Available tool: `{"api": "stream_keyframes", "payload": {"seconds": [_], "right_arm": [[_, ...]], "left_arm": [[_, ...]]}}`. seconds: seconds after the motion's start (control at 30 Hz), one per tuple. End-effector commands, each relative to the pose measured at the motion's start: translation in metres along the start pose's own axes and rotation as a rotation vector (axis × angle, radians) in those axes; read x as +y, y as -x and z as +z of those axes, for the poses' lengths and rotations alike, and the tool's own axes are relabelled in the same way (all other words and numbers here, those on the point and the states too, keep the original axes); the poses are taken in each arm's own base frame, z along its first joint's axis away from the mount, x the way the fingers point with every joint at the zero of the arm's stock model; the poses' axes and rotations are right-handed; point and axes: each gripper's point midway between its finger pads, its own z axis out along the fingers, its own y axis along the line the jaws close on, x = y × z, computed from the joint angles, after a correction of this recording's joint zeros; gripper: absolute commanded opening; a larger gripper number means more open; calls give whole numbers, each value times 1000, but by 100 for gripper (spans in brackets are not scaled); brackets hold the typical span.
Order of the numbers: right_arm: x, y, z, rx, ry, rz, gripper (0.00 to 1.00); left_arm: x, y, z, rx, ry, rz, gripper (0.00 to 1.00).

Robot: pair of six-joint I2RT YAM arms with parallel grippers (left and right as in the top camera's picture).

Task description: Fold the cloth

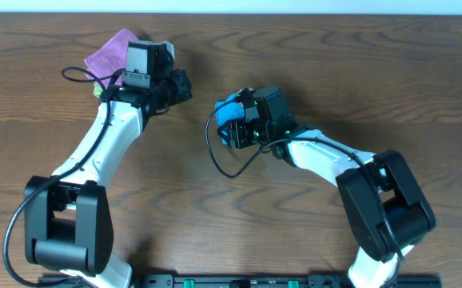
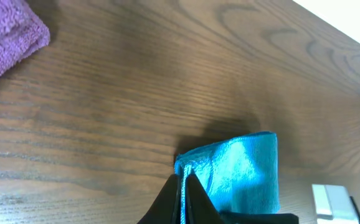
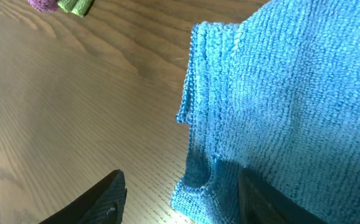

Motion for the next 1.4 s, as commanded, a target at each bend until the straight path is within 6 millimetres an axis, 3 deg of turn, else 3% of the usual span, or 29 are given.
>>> {"api": "stream_keyframes", "payload": {"seconds": [0.0,0.23,0.37,0.7,0.8,0.87,0.9,0.97,1.0,1.17,1.27,1.37], "right_arm": [[4,-5,6,25,7,-16,58],[21,-22,8,93,71,-17,61],[25,-21,8,89,77,-25,61],[24,29,-22,-59,85,-40,64],[23,49,-40,-126,63,-50,69],[19,63,-54,-177,38,-50,84],[17,71,-64,-203,32,-52,97],[10,85,-84,-248,20,-42,99],[6,88,-93,-260,15,-33,99],[-18,90,-148,-262,0,33,99],[-35,75,-176,-226,-55,60,99],[-53,47,-210,-162,-139,70,99]], "left_arm": [[-7,15,-11,-46,-14,12,6],[-3,19,-13,-56,-10,2,6],[0,21,-14,-59,-7,-3,7],[-4,32,-30,-105,-19,3,18],[-9,38,-40,-129,-27,8,29],[-12,40,-47,-141,-33,13,45],[-14,41,-51,-146,-37,15,56],[-21,40,-56,-144,-65,20,89],[-24,39,-58,-141,-78,22,95],[-34,29,-61,-86,-139,-44,96],[-34,20,-60,-41,-144,-113,95],[-27,6,-59,13,-115,-179,96]]}}
